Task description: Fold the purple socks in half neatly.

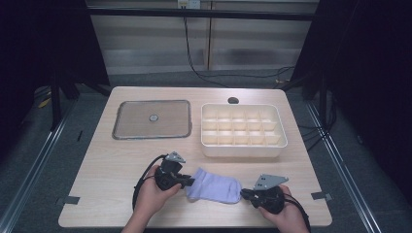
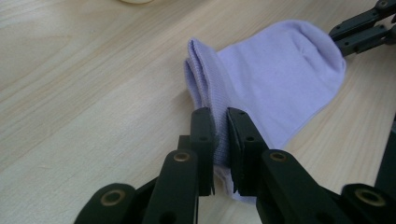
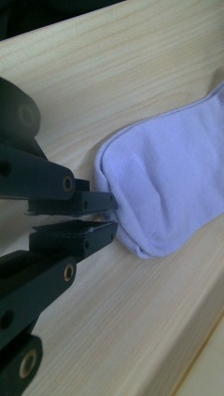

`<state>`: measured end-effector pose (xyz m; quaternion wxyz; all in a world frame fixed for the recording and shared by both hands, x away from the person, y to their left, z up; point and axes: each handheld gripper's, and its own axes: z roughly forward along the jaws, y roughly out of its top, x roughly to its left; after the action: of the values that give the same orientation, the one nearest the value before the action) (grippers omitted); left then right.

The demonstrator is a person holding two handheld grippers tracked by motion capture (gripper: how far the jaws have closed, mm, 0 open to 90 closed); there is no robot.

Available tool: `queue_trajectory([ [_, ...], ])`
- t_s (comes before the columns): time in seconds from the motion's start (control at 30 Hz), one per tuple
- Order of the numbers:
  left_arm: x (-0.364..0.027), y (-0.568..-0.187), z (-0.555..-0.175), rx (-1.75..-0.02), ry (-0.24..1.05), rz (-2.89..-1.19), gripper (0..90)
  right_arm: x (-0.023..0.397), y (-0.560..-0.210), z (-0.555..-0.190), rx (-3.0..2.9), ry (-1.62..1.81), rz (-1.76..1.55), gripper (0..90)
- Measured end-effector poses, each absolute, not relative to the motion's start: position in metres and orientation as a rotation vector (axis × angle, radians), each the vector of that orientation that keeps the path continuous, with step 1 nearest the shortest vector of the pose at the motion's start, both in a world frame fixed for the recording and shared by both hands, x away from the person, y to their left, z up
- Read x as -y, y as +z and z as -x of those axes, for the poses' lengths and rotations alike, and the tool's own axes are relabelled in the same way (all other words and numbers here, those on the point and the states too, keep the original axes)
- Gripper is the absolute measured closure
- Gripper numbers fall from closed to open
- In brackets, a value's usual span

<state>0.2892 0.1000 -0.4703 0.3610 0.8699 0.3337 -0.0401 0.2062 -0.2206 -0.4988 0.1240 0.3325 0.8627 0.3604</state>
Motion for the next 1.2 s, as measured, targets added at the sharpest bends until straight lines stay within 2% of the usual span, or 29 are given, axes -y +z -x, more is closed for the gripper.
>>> queue_trajectory([
  [0.17, -0.098, -0.467, -0.290, -0.877, -0.156, -2.216, 81.3, 0.219, -0.499, -0.206, -2.515, 1.054, -0.965, 83.9],
  [0.47, -0.095, -0.459, -0.290, -0.875, -0.151, -2.227, 81.6, 0.218, -0.499, -0.206, -2.517, 1.045, -0.969, 85.2],
  [0.7, -0.088, -0.451, -0.291, -0.864, -0.157, -2.223, 81.6, 0.217, -0.499, -0.206, -2.524, 1.057, -0.964, 90.0],
  [1.2, -0.082, -0.440, -0.294, -0.848, -0.165, -2.259, 81.5, 0.213, -0.500, -0.209, -2.517, 1.078, -0.969, 90.0],
])
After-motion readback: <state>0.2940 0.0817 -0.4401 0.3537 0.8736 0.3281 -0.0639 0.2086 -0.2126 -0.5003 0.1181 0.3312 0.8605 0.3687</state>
